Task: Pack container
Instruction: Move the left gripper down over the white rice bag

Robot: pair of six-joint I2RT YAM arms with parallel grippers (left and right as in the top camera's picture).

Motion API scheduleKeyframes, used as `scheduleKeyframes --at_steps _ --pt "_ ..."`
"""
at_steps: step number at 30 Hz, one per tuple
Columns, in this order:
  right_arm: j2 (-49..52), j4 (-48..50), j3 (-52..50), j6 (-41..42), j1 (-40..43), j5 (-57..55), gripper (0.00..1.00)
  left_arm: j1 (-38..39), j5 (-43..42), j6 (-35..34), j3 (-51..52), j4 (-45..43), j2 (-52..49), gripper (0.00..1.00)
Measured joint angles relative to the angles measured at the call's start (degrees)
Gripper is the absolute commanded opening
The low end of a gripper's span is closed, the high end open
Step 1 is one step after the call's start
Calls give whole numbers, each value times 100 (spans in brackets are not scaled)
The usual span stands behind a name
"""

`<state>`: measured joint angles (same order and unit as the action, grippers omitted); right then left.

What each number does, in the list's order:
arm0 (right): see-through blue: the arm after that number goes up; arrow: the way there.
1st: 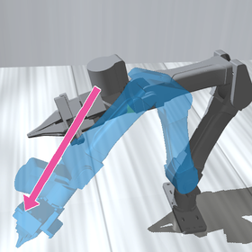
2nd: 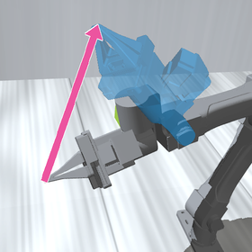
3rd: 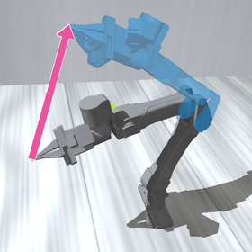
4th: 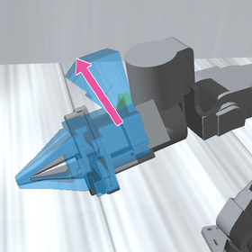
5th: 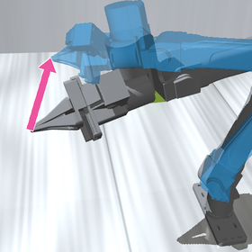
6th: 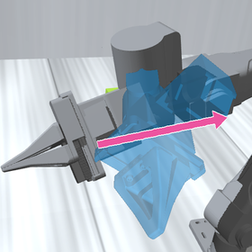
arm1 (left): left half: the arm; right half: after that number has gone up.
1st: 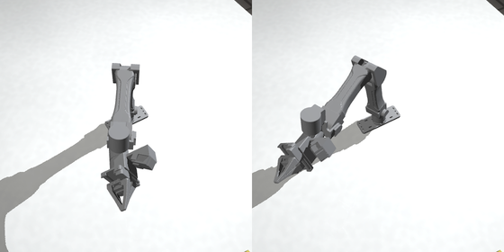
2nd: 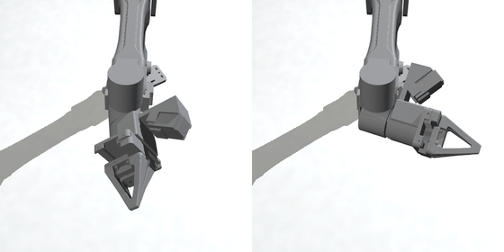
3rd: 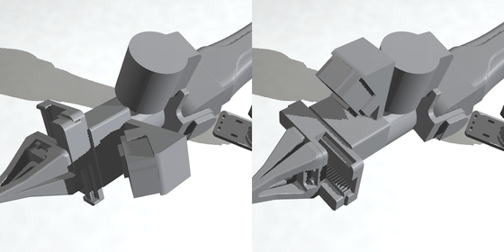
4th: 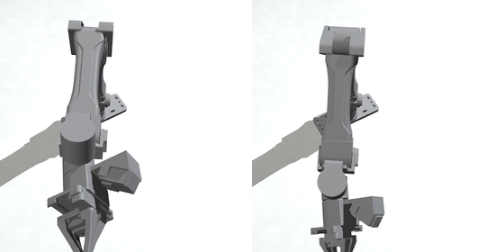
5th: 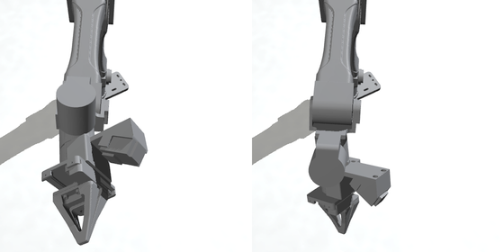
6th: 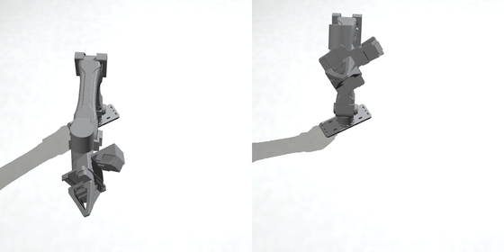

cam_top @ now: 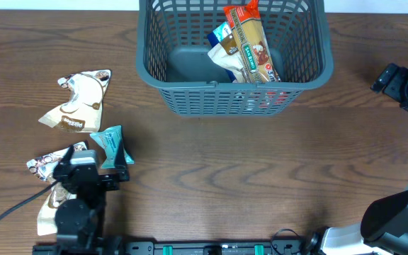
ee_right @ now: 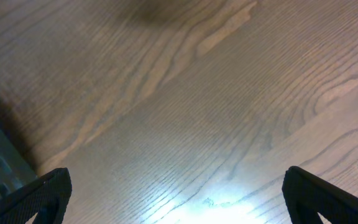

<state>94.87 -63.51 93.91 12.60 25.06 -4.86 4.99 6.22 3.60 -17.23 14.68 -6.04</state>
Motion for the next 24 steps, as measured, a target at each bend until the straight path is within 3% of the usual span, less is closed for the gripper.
scheduleKeyframes --at_steps 6,15,21,24 --pt "0 -7 -2 2 0 4 99 0 254 699 -1298 -289 -1126 99" --pt "0 -9 -2 2 0 4 99 0 417 999 -1388 -623 -2238 99" --pt "0 -9 -2 2 0 4 99 2 1147 1014 -2323 1119 -2870 99" --pt "0 -4 -2 0 0 7 99 4 1906 826 -3193 2236 -3366 99"
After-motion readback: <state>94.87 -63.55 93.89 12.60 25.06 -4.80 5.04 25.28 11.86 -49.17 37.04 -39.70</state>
